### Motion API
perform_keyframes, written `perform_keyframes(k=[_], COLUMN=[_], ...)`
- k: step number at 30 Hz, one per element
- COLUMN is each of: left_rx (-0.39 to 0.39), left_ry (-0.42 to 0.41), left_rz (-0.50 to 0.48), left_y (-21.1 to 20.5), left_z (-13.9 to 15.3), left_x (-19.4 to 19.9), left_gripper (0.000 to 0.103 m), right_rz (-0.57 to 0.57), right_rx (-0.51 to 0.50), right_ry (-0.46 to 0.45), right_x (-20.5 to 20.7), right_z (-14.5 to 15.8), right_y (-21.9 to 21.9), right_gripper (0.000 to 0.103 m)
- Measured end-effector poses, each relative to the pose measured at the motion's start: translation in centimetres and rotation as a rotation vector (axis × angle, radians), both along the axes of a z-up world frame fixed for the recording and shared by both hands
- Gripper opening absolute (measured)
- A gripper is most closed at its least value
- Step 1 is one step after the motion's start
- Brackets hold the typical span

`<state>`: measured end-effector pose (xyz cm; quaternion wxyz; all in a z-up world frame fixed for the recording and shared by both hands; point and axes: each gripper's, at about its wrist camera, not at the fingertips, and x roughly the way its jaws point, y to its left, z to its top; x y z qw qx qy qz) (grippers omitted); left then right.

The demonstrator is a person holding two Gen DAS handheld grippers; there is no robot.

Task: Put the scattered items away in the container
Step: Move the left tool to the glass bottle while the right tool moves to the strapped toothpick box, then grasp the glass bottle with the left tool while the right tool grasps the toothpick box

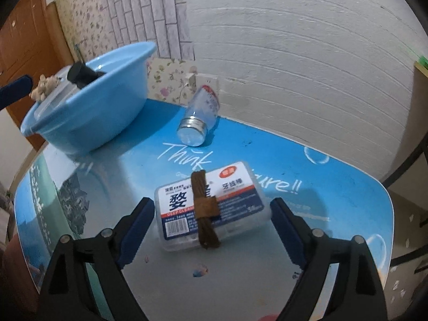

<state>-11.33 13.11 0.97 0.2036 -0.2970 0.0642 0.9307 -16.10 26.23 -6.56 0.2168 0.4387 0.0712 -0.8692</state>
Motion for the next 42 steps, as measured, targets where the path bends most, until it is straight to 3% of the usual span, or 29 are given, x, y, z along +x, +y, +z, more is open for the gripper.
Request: perform_keyframes(k=[5, 10, 19, 26, 29, 33, 38, 39, 41, 42], left_rx=[0.022, 0.032, -0.007, -0.059, -0.113, -0.127, -0.077, -0.071, -0.077, -0.078], left_ry=[-0.049, -0.112, -0.203, -0.247, -0.258, -0.314, -0.350, -0.349, -0.323, -0.311], left_rz=[0.046, 0.074, 0.288, 0.487, 0.503, 0.514, 0.484, 0.465, 0.421, 0.397], left_y=[1.6, 3.7, 6.4, 6.2, 6.5, 6.8, 6.6, 6.6, 6.8, 6.8], left_z=[-1.2, -3.2, -6.8, -9.5, -10.3, -11.3, -12.1, -12.1, -11.8, -11.6], left_x=[-1.1, -3.3, -8.6, -12.6, -13.9, -16.0, -17.4, -17.4, -17.1, -16.9], left_gripper=[0.090, 0.090, 0.090, 0.090, 0.090, 0.090, 0.091, 0.089, 0.063, 0.039], right_rz=[-0.019, -0.087, -0.274, -0.304, -0.307, -0.298, -0.301, -0.301, -0.302, -0.304], right_rx=[-0.067, -0.064, -0.045, -0.076, -0.097, -0.112, -0.112, -0.113, -0.113, -0.113], right_ry=[-0.021, 0.011, 0.026, 0.020, 0.011, 0.013, -0.003, -0.004, -0.004, -0.006], right_x=[-0.3, 0.5, 0.1, 0.0, 0.4, 1.0, 0.9, 1.0, 0.9, 0.9], right_z=[0.0, 0.5, 0.5, 0.0, -0.2, 0.0, -0.2, -0.2, -0.2, -0.2], right_y=[1.2, 3.3, 9.5, 11.0, 11.7, 11.7, 12.0, 12.0, 12.0, 12.0], right_gripper=[0.086, 0.086, 0.086, 0.086, 0.087, 0.087, 0.087, 0.087, 0.087, 0.087])
